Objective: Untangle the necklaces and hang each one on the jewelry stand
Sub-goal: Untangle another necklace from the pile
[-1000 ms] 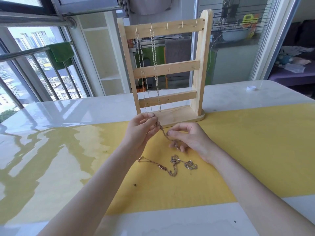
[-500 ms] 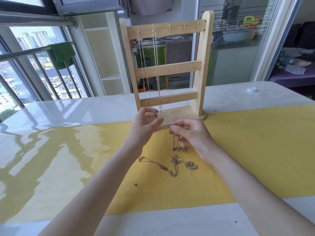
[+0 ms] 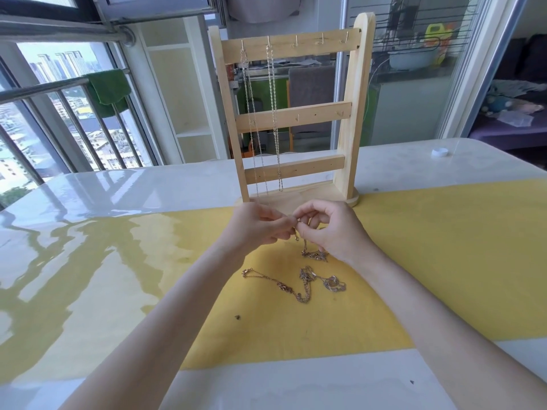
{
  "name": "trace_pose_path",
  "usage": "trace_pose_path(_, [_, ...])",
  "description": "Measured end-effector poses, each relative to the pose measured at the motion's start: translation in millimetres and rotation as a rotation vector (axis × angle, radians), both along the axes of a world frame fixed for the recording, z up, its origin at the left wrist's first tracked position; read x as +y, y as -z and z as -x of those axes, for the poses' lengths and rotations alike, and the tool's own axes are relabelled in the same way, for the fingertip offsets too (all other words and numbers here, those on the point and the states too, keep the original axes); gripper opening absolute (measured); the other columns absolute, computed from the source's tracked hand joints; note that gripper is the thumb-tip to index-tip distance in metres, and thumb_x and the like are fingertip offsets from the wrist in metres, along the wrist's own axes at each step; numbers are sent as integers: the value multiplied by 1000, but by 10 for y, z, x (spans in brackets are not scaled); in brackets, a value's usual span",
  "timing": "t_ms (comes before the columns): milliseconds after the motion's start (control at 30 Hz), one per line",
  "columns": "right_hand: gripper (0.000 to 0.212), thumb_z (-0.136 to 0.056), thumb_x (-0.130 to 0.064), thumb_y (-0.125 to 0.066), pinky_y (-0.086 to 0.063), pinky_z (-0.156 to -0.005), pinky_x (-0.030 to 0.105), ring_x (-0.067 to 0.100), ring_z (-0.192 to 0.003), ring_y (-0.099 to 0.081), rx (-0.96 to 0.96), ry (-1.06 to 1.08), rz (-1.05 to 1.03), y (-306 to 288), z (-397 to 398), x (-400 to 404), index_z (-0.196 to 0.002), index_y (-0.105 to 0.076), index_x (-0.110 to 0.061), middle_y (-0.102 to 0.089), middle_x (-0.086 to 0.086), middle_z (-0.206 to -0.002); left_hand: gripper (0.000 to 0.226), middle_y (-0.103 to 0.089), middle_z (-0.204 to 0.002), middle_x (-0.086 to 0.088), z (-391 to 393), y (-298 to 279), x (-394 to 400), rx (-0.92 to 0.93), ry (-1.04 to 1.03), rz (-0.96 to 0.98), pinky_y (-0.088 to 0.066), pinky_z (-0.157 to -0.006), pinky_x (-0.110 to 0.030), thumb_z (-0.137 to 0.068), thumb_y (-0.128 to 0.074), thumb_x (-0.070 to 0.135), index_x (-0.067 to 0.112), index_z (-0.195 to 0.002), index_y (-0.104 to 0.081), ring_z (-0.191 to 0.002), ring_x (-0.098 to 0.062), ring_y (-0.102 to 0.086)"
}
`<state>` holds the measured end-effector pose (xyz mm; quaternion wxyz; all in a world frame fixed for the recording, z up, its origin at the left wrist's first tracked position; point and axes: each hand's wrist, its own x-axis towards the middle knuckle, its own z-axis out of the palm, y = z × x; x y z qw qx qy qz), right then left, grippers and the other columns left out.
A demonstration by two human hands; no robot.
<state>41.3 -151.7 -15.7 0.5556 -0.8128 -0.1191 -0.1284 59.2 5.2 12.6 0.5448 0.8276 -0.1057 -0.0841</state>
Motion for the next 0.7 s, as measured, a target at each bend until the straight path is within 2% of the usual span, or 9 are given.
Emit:
trace_pose_path(100, [18,-79,2,-68,-39,-47,10,2,-49,-51,-13,-5,54,0,12,0,-80,-68,-16,-56,-12,-61,11,-70,-64,4,-2,40,5,151,-5,90,-53,-66,-17,-85,-69,20,10,-82,-73,-63,-1,-65])
trace_pose_path(200, [15,-80,1,-68,-39,-46,11,1,-48,-51,-6,-11,78,13,20,15,-83,-68,-14,-58,-11,-62,10,-69,-64,3,-14,73,-6,170,-40,99,-54,-70,-20,-87,-67,17,9,-82,-72,-63,-3,-65])
trace_pose_path(367, [14,-88,2,-60,-40,-38,20,11,-44,-55,71,-8,-265,-20,11,-41,-84,-68,-9,-66,1,-65,14,-70,-65,1,-29,61,-9,63,-68,157,-53,-64,-15,-88,-65,16,4,-83,-71,-59,-3,-63])
trace_pose_path(567, [14,-83,-1,-68,-40,-38,20,17,-49,-55,85,0,-266,-9,1,-53,-78,-70,-13,-65,-4,-58,21,-67,-61,9,-43,64,-32,-189,-3,44,-49,-62,-13,-91,-61,11,15,-70,-67,-56,2,-61])
trace_pose_path(633, [12,-82,-3,-70,-40,-38,20,19,-50,-54,91,-9,-276,-24,3,-59,-77,-70,-13,-66,-3,-60,21,-66,-64,6,-43,72,-28,-287,16,-15,-47,-62,-12,-91,-60,10,12,-70,-65,-56,3,-58])
trace_pose_path(700, [10,-81,-3,-70,-39,-38,20,13,-49,-54,109,-33,-285,-32,4,-56,-78,-70,-12,-66,-4,-61,16,-65,-65,7,-42,78,-17,-384,49,-95,-46,-63,-10,-90,-59,9,7,-75,-66,-58,4,-58])
